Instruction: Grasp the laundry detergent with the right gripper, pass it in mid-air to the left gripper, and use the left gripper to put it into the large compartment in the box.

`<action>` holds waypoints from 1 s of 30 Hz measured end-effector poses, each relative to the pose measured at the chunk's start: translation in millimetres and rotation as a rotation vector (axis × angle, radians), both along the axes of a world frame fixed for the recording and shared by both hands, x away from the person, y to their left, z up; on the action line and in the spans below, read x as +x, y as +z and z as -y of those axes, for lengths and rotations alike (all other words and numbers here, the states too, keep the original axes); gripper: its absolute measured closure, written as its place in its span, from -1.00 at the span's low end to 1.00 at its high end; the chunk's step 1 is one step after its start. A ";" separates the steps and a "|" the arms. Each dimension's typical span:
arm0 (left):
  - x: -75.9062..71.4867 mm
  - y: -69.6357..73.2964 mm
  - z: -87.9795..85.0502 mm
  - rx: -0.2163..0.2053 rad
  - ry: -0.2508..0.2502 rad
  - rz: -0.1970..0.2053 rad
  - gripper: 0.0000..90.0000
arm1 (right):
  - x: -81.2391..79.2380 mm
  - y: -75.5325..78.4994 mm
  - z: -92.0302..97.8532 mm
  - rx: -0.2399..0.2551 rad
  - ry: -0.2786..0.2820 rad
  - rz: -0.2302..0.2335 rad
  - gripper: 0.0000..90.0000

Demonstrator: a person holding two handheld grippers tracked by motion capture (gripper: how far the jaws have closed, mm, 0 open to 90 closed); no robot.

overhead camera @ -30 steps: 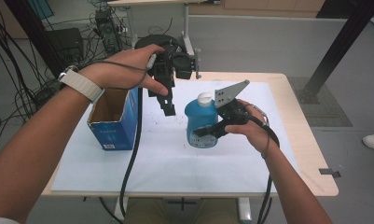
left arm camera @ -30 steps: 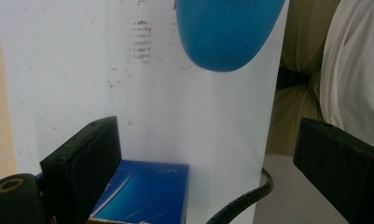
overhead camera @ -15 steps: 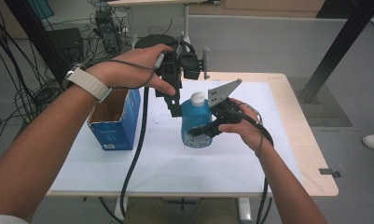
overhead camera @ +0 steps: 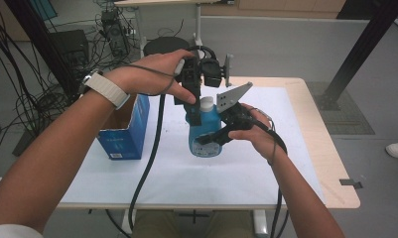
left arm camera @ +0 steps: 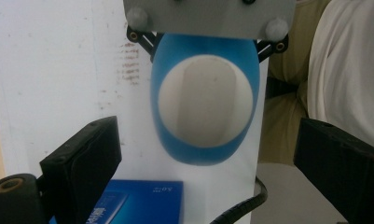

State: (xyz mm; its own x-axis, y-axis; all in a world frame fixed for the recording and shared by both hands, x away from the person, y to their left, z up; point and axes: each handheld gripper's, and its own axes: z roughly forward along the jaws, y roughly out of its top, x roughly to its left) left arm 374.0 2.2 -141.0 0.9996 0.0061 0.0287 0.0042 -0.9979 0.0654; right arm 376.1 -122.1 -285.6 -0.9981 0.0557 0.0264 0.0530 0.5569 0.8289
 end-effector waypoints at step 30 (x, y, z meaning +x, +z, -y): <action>1.7 -6.7 4.9 -0.008 0.011 0.001 -0.82 | -1.8 0.2 -1.1 0.004 0.015 0.000 -0.03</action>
State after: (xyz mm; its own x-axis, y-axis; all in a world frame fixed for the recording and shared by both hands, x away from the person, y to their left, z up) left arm 375.7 -2.7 -147.7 0.9994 0.0171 0.0294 0.0148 -0.9972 0.0738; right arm 374.3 -121.0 -285.4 -0.9988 0.0404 0.0265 0.0445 0.5539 0.8314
